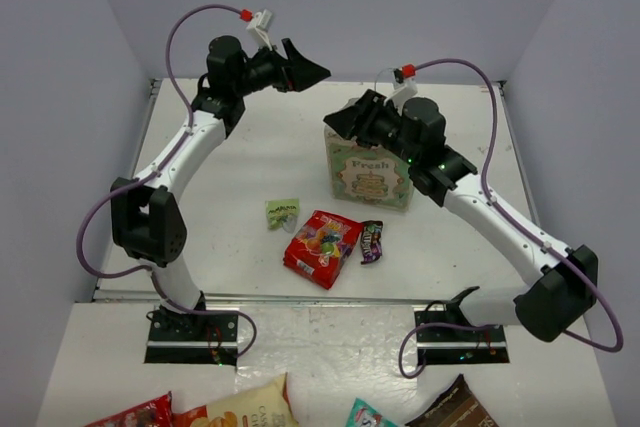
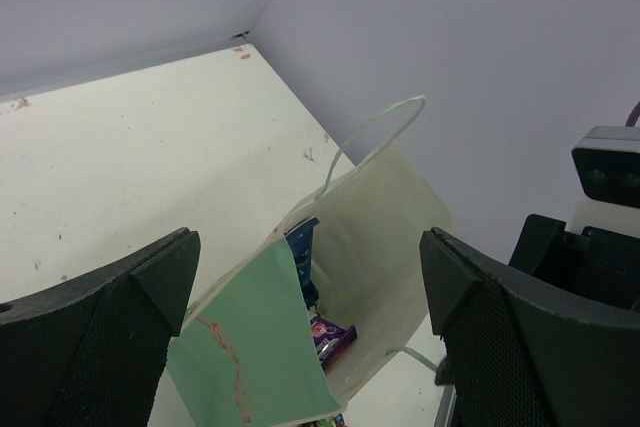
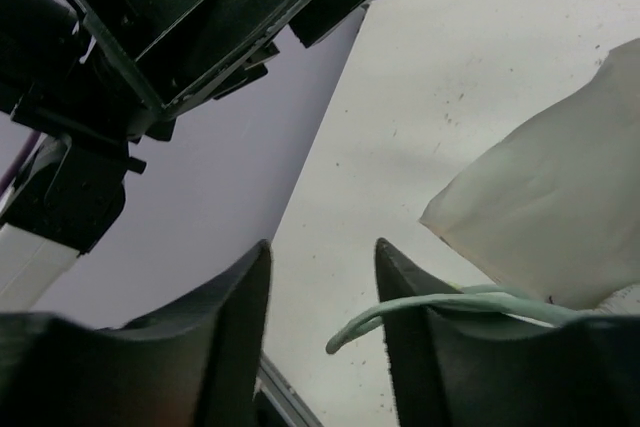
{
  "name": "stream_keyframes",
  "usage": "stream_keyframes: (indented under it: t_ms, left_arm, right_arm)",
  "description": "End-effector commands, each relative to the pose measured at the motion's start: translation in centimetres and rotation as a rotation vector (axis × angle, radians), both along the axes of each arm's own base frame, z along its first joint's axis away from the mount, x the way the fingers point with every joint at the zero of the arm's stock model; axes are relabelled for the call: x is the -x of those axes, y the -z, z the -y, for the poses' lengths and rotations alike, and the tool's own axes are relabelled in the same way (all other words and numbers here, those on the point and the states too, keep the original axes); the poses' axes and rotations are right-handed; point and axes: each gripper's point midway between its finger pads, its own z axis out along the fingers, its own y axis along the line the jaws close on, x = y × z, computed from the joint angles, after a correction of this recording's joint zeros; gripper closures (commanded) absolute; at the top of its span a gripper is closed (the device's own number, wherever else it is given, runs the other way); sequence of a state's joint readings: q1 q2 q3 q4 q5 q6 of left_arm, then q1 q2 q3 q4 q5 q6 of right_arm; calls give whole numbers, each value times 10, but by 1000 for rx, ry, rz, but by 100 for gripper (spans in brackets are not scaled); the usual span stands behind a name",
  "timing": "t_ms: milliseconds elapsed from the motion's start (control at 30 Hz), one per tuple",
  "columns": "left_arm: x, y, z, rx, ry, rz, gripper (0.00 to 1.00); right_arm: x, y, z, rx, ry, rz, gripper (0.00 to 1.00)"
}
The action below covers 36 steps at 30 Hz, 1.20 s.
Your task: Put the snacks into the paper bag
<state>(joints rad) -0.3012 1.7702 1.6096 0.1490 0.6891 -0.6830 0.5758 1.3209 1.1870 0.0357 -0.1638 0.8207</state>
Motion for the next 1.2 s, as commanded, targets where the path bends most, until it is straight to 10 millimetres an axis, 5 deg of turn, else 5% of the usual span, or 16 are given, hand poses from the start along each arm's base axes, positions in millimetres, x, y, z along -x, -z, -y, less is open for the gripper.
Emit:
stream_keyframes:
  t_ms: [0,100,167,367,500,700,833,867,933,1033,1167]
  left_arm:
    - [7,-29,-8,-4,-21,84,3]
    - [7,-30,-8,-1,-21,84,3]
    - [7,-30,-8,6,-20,82,3]
    - [8,-26,-8,17,-22,71,3]
    - [15,-22,-13,-16,-35,70,2]
    - [34,11,-34,-126,-118,-20,0]
    - [57,48,-56,-232,-191,-123,0]
    - [66,71,-60,-256,-192,-171,0]
    - [85,80,-66,-267,-188,-177,0]
    - [113,117,-75,-289,-191,-255,0]
    - [143,154,-77,-321,-188,-323,0]
  right_arm:
    - [0,-27,15,-5,76,58,45]
    - [-2,-19,32,31,158,22,22]
    - [0,-10,47,44,230,-21,15]
    - [11,13,85,18,392,-47,14]
    - [33,-6,99,-15,385,11,14]
    - [70,2,112,31,329,-25,14]
    - [99,40,120,101,280,-122,14]
    - [108,58,120,111,256,-158,14]
    - [119,82,119,119,231,-224,14]
    - [139,143,120,145,196,-347,13]
    - [153,192,129,171,217,-443,13]
